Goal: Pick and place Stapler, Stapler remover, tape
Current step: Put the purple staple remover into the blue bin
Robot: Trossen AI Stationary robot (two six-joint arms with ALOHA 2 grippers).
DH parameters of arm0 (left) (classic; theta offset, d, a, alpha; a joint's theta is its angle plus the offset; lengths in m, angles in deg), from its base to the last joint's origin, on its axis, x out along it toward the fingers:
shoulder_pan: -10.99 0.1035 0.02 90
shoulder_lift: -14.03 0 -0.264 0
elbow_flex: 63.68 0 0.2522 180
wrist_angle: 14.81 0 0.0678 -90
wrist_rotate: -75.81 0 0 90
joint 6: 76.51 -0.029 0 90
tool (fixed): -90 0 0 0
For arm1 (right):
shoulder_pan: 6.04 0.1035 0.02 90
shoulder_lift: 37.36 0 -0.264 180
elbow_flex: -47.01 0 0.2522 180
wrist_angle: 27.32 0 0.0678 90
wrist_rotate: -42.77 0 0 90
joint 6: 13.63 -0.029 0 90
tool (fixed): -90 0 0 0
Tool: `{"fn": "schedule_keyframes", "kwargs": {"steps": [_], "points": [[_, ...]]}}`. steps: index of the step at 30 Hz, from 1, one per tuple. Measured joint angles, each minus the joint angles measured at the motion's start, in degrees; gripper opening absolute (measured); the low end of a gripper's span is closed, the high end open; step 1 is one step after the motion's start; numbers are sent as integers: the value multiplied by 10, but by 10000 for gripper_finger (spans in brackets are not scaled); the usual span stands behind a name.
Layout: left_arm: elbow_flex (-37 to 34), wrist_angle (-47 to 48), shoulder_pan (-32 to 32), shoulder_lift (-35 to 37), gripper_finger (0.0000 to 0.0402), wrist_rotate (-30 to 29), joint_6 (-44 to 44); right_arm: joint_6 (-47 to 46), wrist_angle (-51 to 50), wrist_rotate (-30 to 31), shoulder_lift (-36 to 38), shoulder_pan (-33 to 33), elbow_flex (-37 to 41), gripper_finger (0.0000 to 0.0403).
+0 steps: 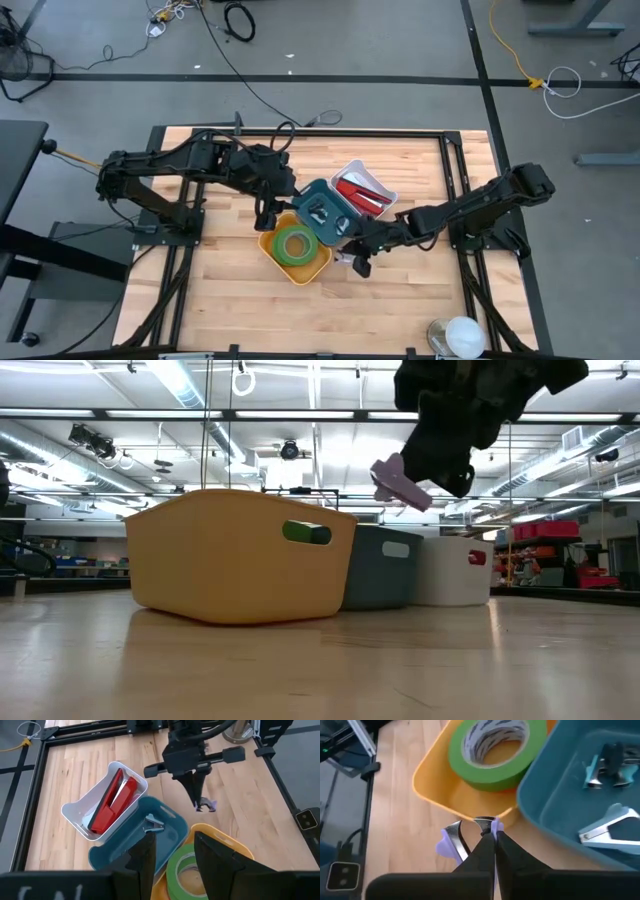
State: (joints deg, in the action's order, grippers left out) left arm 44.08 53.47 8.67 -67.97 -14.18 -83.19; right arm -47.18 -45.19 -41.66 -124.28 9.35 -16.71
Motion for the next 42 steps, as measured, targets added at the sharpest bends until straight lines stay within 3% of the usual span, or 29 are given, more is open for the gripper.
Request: {"fn": "schedule_keyframes", "kwargs": {"steps": [6, 21, 30, 42], "points": [[0, 7, 6, 5, 128, -2, 0, 2, 12, 5, 0, -22, 0, 1], [0, 13, 60, 82, 16, 32, 15, 90, -48, 54, 0, -102, -60, 1], [0, 23, 70, 114, 10, 29, 14, 122, -64, 38, -10, -155, -60, 1], [0, 16, 70, 125, 9, 20, 9, 142, -30, 39, -59, -167, -60, 1]]}}
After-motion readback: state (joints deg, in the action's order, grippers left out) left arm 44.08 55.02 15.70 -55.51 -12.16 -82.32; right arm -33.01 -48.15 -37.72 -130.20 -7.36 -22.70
